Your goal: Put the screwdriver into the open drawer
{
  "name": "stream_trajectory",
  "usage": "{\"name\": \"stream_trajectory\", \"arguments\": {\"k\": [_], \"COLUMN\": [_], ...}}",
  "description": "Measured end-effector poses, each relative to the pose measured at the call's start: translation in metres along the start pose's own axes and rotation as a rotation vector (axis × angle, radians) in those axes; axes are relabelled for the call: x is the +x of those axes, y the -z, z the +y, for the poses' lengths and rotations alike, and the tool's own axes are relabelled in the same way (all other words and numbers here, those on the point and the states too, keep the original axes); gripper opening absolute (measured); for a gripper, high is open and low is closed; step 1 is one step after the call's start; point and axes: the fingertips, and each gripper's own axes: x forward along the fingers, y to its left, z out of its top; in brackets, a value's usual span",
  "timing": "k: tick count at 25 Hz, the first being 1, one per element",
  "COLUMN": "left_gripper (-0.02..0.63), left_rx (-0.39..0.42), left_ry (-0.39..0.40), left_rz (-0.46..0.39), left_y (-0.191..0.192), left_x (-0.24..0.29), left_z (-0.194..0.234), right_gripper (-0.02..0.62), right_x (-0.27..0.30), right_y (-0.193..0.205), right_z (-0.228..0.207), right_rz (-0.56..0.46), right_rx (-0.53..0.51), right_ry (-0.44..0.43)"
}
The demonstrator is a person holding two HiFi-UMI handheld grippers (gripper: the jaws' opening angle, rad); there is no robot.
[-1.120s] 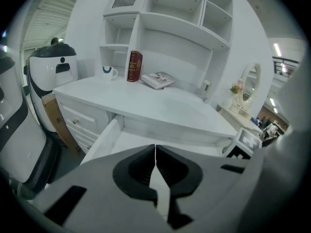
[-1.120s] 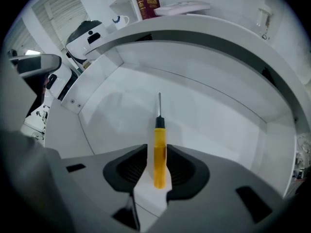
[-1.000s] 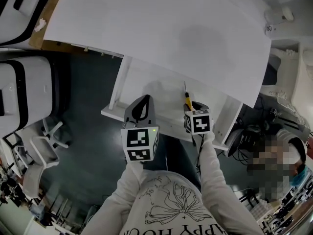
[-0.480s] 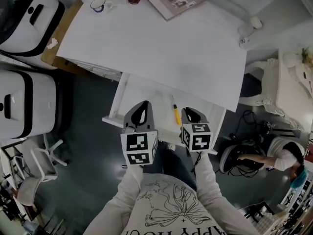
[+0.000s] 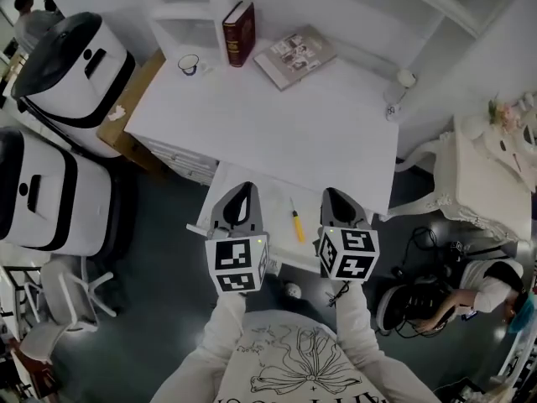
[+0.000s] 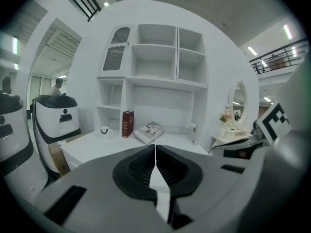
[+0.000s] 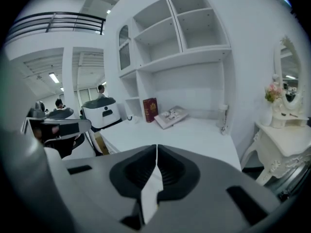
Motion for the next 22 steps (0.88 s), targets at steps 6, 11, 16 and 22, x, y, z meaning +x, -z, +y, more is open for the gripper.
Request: {"name": "stream_trajectory", "arguments": {"k": [6, 11, 16, 22], "left_gripper": [0.008, 0.008, 0.008, 0.008], "left_rx": [0.032, 0.048, 0.056, 0.055], "left_ry": [-0.016, -0.021, -0.031, -0.029], "left_rz": [-0.103, -0.169, -0.213, -0.231], "left_y": [-0.041, -0.066, -0.081, -0.084], "left_x": [-0.029, -0.051, -0.067, -0.081], "left_z": [-0.006, -0.009, -0.009, -0.012], "right_gripper": [0.006, 0.005, 0.003, 0.003], "right_x": [-0.034, -0.056, -0.074, -0.088], "right_y": [-0.042, -0.068, -0.087, -0.091], "right_z": [0.008, 0.017, 0.023, 0.029], "right_rz": [-0.133, -0.215, -0.283, -0.309], "right_rx": [-0.020, -0.040, -0.048, -0.041], "right_ry": [0.002, -0.002, -0.002, -0.006]}}
